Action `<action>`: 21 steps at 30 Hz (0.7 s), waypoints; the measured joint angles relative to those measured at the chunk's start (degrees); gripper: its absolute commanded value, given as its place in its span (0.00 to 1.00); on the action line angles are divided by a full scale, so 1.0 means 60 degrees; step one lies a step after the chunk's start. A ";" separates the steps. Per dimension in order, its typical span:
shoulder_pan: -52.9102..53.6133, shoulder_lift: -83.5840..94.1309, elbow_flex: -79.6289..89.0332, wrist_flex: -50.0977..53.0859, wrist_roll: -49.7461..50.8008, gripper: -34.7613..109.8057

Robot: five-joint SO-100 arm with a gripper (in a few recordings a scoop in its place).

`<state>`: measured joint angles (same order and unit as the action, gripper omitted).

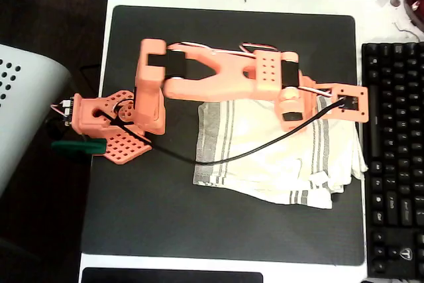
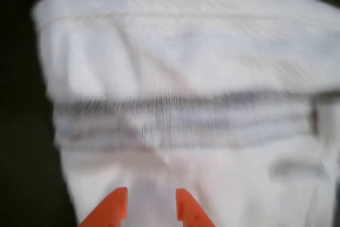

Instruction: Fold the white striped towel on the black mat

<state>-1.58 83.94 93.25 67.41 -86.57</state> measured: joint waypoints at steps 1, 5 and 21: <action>0.0000 0.0425 0.0234 0.0396 0.0029 0.32; 0.0044 0.1421 0.0747 0.1772 0.0190 0.33; 0.0630 0.7734 0.6914 0.1890 0.0322 0.32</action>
<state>2.20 130.34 134.74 78.75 -84.64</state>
